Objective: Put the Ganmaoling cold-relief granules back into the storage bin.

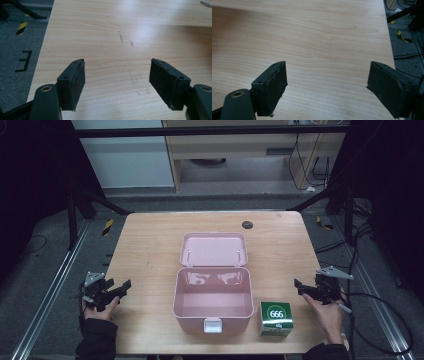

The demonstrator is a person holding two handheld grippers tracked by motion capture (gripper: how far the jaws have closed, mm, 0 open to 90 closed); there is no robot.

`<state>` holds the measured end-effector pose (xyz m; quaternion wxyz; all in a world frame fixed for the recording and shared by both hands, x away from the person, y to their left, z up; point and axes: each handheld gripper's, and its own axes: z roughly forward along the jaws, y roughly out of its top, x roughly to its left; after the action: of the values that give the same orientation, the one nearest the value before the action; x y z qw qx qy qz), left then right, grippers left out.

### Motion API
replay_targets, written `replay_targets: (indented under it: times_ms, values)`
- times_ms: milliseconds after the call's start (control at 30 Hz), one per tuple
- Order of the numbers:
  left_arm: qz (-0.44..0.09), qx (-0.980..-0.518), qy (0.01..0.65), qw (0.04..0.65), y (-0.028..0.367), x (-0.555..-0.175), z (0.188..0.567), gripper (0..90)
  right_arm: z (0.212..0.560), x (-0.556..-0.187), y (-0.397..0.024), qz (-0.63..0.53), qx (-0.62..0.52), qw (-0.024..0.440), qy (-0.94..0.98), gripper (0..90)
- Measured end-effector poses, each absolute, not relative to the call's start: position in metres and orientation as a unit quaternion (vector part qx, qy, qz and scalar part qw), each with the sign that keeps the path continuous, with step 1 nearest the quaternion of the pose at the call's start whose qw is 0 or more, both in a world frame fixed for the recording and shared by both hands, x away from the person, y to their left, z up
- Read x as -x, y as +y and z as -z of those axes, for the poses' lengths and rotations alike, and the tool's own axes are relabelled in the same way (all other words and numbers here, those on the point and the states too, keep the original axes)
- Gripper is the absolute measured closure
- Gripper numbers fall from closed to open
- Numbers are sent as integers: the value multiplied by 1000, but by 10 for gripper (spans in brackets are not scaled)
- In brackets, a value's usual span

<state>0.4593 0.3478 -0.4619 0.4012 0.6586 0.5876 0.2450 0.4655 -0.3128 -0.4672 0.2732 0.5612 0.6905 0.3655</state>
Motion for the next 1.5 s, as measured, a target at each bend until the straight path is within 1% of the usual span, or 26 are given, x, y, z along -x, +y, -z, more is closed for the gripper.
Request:
replay_targets:
  times_ms: [67, 200, 367, 667, 833, 1000, 1133, 1367, 1500]
  values:
    - [-242, -660, 587, 401, 347, -459, 462, 302, 464, -464, -314, -370, -559, 276, 689, 166]
    - [-231, -677, 576, 396, 341, -460, 463, 333, 448, -459, -314, -387, -538, 291, 691, 184]
    - [-220, -697, 564, 383, 336, -460, 466, 346, 435, -457, -315, -393, -503, 296, 711, 209]
    - [-220, -707, 561, 370, 334, -461, 468, 351, 407, -455, -313, -401, -466, 276, 738, 210]
    - [-224, -707, 561, 366, 334, -460, 467, 351, 395, -457, -307, -393, -445, 263, 760, 206]
    - [-225, -707, 564, 364, 334, -460, 468, 363, 376, -461, -295, -384, -413, 247, 788, 195]
    - [-223, -708, 563, 363, 333, -460, 469, 366, 367, -463, -288, -372, -397, 248, 802, 192]
    - [-222, -712, 559, 360, 332, -460, 469, 362, 347, -464, -272, -357, -360, 233, 830, 181]
    - [-223, -714, 558, 361, 332, -460, 469, 361, 341, -464, -266, -337, -338, 237, 846, 180]
